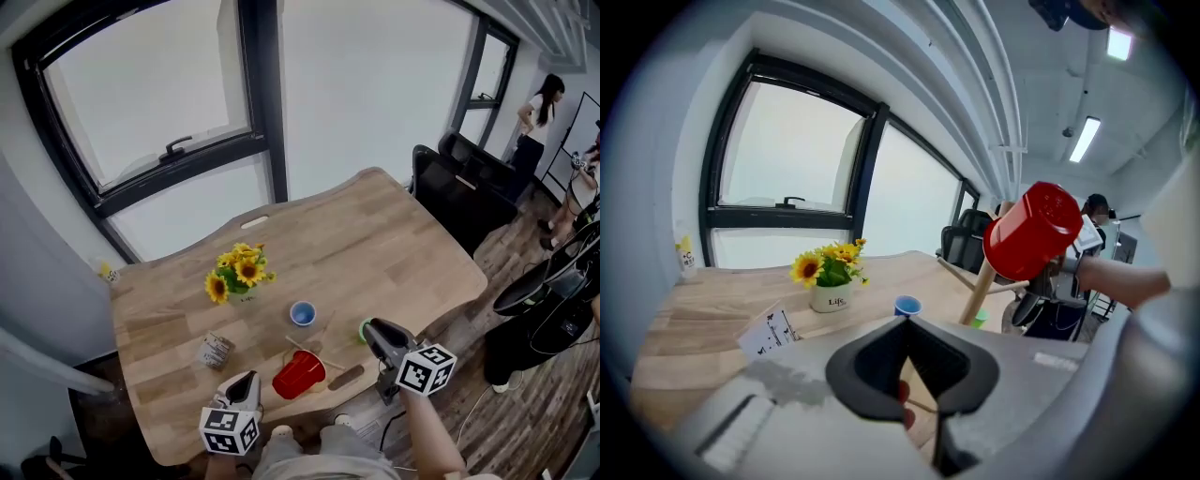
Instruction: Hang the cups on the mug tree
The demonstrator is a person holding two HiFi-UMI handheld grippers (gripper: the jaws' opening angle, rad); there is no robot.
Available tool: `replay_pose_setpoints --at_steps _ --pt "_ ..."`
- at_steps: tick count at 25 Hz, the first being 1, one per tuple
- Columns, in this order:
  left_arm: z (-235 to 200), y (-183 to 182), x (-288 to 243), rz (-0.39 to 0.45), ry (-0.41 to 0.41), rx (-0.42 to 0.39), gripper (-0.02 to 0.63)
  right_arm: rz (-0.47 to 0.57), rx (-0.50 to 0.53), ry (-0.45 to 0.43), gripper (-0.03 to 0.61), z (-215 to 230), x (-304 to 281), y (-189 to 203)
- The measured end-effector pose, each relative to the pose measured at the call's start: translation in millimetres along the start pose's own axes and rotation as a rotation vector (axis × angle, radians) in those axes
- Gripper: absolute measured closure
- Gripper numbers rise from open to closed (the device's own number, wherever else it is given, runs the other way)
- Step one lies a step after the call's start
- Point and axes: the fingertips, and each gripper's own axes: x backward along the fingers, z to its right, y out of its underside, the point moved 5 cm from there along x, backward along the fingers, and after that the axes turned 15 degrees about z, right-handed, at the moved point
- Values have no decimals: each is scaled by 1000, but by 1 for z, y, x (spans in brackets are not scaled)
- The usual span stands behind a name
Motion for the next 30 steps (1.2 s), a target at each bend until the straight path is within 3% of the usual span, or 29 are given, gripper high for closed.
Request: replay_pose_setpoints --at_steps 5,13,20,25,30 --pt "-2 -5 0 18 -88 6 615 -108 -77 -44 441 13 -39 19" --pt "-5 -3 19 49 -255 43 615 -285 -206 -11 407 31 -95 63" --pt "-12 0 62 69 -393 62 615 -439 -339 64 411 45 -124 112" --pt "-20 5 88 85 -481 77 615 -503 -340 132 408 59 -140 135" --pt "-19 8 98 86 -508 82 615 -571 -353 191 420 67 -149 156"
